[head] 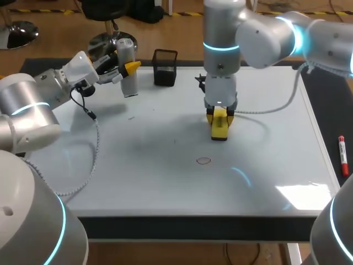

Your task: Pick up the inspection probe, press it on each red-marked spot on the whiteboard one by one, put down the probe, pick up the eraser, and wipe off all the red marks.

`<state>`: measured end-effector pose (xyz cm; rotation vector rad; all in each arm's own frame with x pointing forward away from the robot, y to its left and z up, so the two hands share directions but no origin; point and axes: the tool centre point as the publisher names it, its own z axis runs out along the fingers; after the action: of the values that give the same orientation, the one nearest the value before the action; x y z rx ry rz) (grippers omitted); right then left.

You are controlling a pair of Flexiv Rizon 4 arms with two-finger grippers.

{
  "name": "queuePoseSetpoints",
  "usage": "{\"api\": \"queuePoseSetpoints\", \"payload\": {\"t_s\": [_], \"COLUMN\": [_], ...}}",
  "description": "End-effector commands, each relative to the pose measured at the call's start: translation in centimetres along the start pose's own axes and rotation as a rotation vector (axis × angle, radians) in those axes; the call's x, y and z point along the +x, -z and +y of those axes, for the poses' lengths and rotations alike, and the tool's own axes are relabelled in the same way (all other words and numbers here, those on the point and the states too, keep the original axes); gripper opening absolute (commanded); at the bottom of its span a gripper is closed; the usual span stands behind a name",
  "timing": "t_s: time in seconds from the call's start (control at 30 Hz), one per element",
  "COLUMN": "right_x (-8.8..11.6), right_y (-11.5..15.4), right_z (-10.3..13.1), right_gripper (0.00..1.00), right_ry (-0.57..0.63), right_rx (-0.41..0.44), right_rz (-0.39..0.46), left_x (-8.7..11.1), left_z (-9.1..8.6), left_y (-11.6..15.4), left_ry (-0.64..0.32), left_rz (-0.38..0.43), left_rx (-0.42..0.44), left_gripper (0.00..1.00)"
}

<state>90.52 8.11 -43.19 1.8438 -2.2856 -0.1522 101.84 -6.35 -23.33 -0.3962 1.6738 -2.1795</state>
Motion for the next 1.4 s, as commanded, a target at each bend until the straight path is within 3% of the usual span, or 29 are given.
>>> {"api": "queuePoseSetpoints", "payload": {"t_s": [0.03, 0.57, 0.97, 1.4], "right_x": [0.4, 0.7, 1.0, 4.9], "right_y": [-2.1, 4.5, 6.3, 7.2], "right_z": [-0.3, -1.9, -3.8, -8.7], "right_gripper": [0.0, 0.0, 0.0, 0.0], "right_ry": [0.0, 0.025, 0.031, -0.07], "right_rx": [0.02, 0.119, 0.151, 0.149], "right_rz": [-0.001, -0.015, -0.005, -0.047], "left_x": [0.0, 0.0, 0.0, 0.0], "left_z": [0.0, 0.0, 0.0, 0.0], "left_y": [-0.1, -0.1, -0.1, -0.1], "left_ry": [-0.001, -0.001, -0.001, -0.001], "left_rz": [0.0, 0.0, 0.0, 0.0], "left_rx": [0.002, 0.002, 0.002, 0.002], "left_gripper": [0.0, 0.0, 0.0, 0.0]}}
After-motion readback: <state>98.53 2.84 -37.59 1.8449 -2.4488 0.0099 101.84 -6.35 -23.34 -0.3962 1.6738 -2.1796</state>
